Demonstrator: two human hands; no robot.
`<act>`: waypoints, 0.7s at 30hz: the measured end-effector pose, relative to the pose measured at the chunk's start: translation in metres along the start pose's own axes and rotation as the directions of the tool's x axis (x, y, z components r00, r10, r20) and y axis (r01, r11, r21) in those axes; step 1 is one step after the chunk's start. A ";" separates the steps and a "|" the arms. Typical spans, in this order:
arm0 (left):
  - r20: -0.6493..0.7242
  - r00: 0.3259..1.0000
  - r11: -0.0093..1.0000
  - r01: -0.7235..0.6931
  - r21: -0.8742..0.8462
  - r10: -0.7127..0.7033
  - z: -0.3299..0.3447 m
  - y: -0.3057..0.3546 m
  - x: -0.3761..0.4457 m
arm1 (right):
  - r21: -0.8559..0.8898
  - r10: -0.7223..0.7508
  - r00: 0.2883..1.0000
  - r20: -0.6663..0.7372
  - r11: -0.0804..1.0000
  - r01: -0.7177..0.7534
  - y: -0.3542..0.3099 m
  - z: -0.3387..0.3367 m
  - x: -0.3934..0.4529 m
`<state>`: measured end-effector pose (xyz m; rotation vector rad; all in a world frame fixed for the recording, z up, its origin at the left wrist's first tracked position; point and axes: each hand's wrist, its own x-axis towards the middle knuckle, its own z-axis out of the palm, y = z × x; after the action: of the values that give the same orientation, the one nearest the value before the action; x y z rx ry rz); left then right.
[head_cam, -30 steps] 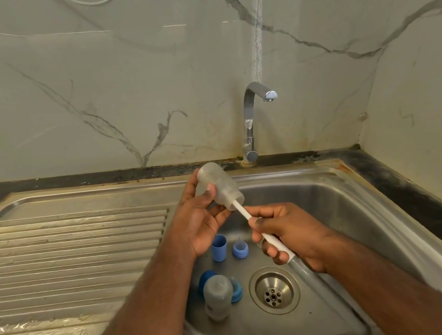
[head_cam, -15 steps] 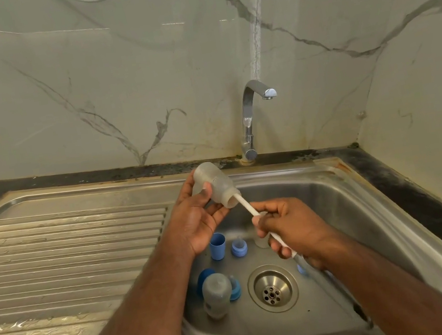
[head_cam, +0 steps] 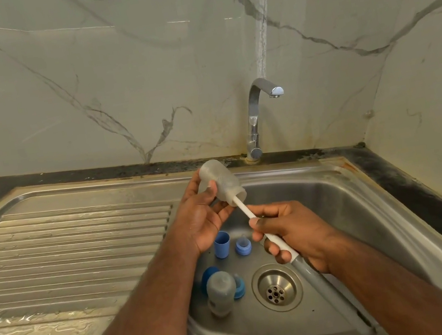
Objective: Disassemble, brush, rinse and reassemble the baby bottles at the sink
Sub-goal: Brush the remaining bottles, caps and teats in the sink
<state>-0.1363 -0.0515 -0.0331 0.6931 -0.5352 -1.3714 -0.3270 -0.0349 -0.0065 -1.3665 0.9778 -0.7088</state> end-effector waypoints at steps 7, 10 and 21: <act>-0.012 1.000 0.999 -0.015 -0.050 0.014 -0.003 0.000 0.002 | 0.032 0.013 0.997 -0.070 0.999 -0.011 -0.001 -0.002 -0.001; -0.013 1.000 0.999 -0.021 -0.035 0.020 -0.003 0.001 0.002 | 0.135 0.042 0.998 0.040 0.990 -0.047 -0.003 0.002 -0.003; 0.009 0.999 0.997 -0.030 -0.070 0.031 -0.004 0.002 0.000 | 0.267 0.078 0.991 0.105 0.958 -0.104 -0.004 0.004 -0.003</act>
<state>-0.1321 -0.0511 -0.0344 0.6192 -0.5017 -1.3594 -0.3241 -0.0311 -0.0023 -1.0975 0.8293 -0.6762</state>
